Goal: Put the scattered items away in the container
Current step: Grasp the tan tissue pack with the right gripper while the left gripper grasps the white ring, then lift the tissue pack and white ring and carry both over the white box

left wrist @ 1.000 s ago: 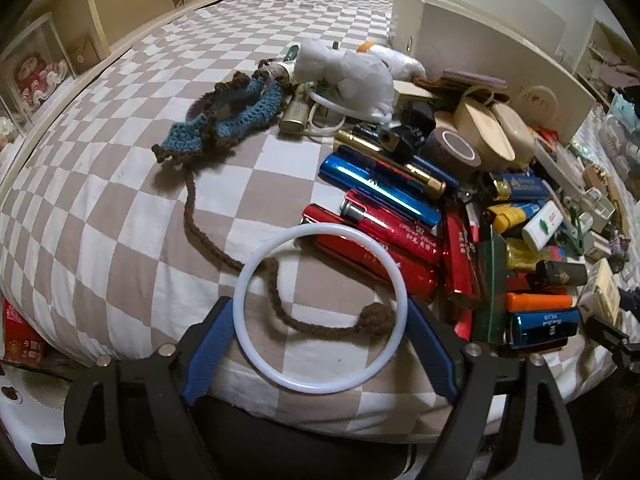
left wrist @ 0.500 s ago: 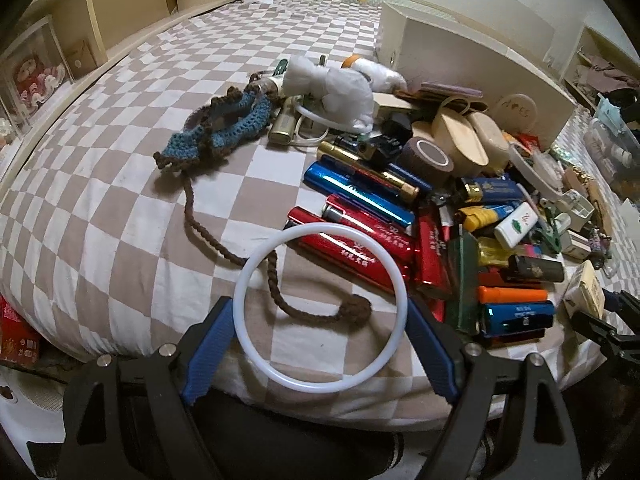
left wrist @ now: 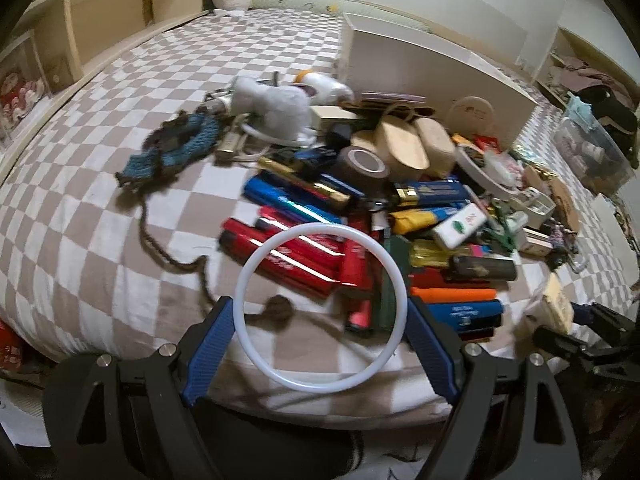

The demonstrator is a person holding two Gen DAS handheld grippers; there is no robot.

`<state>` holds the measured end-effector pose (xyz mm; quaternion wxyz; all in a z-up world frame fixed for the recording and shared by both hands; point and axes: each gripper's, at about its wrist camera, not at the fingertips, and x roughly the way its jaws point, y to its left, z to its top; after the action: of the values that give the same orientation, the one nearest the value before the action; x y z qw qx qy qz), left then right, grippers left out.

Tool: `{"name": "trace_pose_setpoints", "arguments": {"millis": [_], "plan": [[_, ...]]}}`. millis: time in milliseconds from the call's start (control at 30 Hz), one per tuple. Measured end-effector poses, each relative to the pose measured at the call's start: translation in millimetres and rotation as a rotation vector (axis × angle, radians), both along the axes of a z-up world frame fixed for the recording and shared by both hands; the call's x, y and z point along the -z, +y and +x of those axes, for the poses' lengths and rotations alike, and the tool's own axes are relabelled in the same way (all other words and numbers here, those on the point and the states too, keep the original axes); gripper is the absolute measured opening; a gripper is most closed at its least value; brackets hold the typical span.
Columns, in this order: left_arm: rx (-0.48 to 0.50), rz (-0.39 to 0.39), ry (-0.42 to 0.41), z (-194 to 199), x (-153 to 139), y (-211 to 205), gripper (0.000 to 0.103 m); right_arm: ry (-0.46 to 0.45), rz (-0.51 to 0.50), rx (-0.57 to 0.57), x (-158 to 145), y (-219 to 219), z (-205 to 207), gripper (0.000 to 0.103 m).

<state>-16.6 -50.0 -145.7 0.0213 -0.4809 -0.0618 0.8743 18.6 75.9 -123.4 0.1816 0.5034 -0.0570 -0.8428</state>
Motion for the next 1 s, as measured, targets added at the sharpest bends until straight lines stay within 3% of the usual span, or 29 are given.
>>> {"name": "trace_pose_setpoints", "arguments": {"millis": [333, 667, 1000], "plan": [[0.052, 0.005, 0.050, -19, -23, 23, 0.085, 0.057, -0.006, 0.041, -22, 8, -12, 0.076], [0.091, 0.040, 0.185, -71, -70, 40, 0.085, 0.153, -0.030, 0.103, -59, 33, -54, 0.076], [0.103, 0.110, 0.235, -133, -99, 47, 0.085, 0.228, -0.060, 0.116, -95, 50, -107, 0.076]]}}
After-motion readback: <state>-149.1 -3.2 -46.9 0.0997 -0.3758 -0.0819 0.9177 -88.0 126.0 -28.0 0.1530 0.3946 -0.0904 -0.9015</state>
